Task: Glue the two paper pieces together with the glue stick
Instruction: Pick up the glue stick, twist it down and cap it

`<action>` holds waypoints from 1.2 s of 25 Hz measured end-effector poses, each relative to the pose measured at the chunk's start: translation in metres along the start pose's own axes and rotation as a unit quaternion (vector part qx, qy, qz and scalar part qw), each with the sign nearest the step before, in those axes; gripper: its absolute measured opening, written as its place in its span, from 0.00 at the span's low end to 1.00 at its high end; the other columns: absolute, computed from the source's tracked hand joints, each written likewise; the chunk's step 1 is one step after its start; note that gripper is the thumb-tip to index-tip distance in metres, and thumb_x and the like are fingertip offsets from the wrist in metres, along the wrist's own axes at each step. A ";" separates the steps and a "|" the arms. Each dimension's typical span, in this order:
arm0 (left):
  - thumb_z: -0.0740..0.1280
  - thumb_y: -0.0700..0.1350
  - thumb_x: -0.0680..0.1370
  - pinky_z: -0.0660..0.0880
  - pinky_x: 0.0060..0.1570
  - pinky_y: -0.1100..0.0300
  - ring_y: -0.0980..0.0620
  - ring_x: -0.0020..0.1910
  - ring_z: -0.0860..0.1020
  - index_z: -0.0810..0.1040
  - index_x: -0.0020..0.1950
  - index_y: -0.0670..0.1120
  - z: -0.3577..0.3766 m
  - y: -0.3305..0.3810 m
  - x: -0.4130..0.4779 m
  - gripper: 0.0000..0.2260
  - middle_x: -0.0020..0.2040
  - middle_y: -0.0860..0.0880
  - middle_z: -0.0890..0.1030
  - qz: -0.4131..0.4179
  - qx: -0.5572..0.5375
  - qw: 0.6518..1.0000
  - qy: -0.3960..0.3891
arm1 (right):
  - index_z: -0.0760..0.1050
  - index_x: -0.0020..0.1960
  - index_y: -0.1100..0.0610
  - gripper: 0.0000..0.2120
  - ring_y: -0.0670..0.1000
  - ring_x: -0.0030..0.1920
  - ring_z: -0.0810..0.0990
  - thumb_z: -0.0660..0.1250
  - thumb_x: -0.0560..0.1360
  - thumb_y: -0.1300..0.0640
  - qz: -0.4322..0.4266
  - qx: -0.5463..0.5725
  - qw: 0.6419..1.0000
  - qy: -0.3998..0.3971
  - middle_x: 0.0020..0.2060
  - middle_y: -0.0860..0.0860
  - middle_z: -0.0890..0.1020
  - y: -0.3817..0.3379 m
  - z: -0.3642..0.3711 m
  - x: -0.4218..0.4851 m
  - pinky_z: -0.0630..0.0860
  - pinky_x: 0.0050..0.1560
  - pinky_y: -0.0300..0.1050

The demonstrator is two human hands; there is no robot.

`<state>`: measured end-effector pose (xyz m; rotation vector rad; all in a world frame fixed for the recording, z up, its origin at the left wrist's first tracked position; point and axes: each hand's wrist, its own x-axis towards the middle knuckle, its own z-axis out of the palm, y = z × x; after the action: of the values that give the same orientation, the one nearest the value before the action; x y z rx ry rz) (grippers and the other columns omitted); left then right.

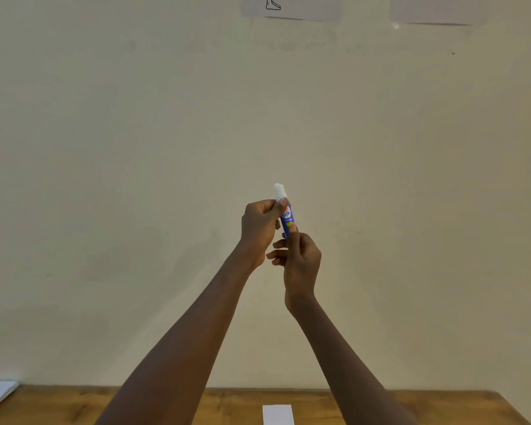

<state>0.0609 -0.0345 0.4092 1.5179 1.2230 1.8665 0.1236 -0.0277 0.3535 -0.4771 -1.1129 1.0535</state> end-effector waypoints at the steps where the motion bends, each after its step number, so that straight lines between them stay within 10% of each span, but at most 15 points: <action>1: 0.61 0.46 0.77 0.67 0.36 0.62 0.53 0.32 0.66 0.78 0.46 0.38 -0.001 0.000 0.000 0.12 0.38 0.42 0.76 0.003 -0.015 1.000 -0.003 | 0.75 0.39 0.59 0.19 0.47 0.22 0.76 0.54 0.77 0.47 0.021 0.000 1.000 -0.008 0.27 0.53 0.78 -0.002 -0.002 0.001 0.72 0.23 0.35; 5: 0.59 0.44 0.78 0.68 0.43 0.61 0.50 0.40 0.69 0.77 0.47 0.42 -0.009 -0.003 -0.001 0.09 0.40 0.49 0.79 -0.005 -0.073 0.994 -0.077 | 0.73 0.33 0.60 0.26 0.44 0.17 0.69 0.53 0.76 0.41 0.290 0.164 0.940 -0.078 0.18 0.49 0.73 -0.017 -0.014 0.005 0.67 0.18 0.33; 11: 0.59 0.44 0.78 0.69 0.40 0.64 0.52 0.36 0.67 0.77 0.48 0.43 -0.005 -0.009 0.000 0.09 0.43 0.49 0.79 0.000 -0.077 0.995 -0.069 | 0.76 0.46 0.59 0.11 0.45 0.29 0.80 0.60 0.76 0.52 0.104 0.138 0.985 -0.004 0.33 0.53 0.82 -0.002 -0.016 0.001 0.77 0.31 0.34; 14: 0.59 0.44 0.78 0.67 0.39 0.63 0.53 0.35 0.65 0.77 0.49 0.39 -0.009 -0.012 0.002 0.10 0.45 0.44 0.76 -0.005 -0.072 0.995 -0.075 | 0.77 0.43 0.63 0.26 0.46 0.24 0.78 0.55 0.75 0.41 0.233 0.180 0.955 -0.033 0.26 0.53 0.81 -0.011 -0.022 0.007 0.76 0.26 0.34; 20: 0.58 0.43 0.78 0.69 0.42 0.64 0.51 0.39 0.68 0.76 0.50 0.43 -0.006 -0.013 0.002 0.08 0.44 0.50 0.79 -0.006 -0.090 0.992 -0.085 | 0.76 0.48 0.64 0.09 0.47 0.30 0.83 0.64 0.73 0.59 0.193 0.273 0.942 0.001 0.35 0.56 0.83 -0.007 -0.018 0.006 0.80 0.32 0.36; 25: 0.59 0.43 0.78 0.67 0.39 0.64 0.52 0.37 0.66 0.77 0.48 0.41 -0.009 -0.016 0.001 0.09 0.46 0.46 0.78 -0.017 -0.093 0.993 -0.076 | 0.74 0.45 0.65 0.21 0.44 0.20 0.76 0.58 0.74 0.45 0.296 0.235 0.925 -0.045 0.23 0.52 0.80 -0.013 -0.020 0.008 0.74 0.22 0.31; 30: 0.58 0.44 0.78 0.69 0.35 0.68 0.54 0.34 0.66 0.76 0.49 0.41 -0.007 -0.011 0.003 0.10 0.42 0.50 0.79 -0.013 -0.087 0.994 -0.064 | 0.77 0.45 0.62 0.06 0.47 0.30 0.82 0.65 0.73 0.59 0.167 0.230 0.959 -0.009 0.37 0.56 0.81 -0.006 -0.017 0.009 0.81 0.34 0.37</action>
<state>0.0514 -0.0288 0.4019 1.4939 0.9924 1.7792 0.1420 -0.0200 0.3549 -0.2844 -0.7788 1.5681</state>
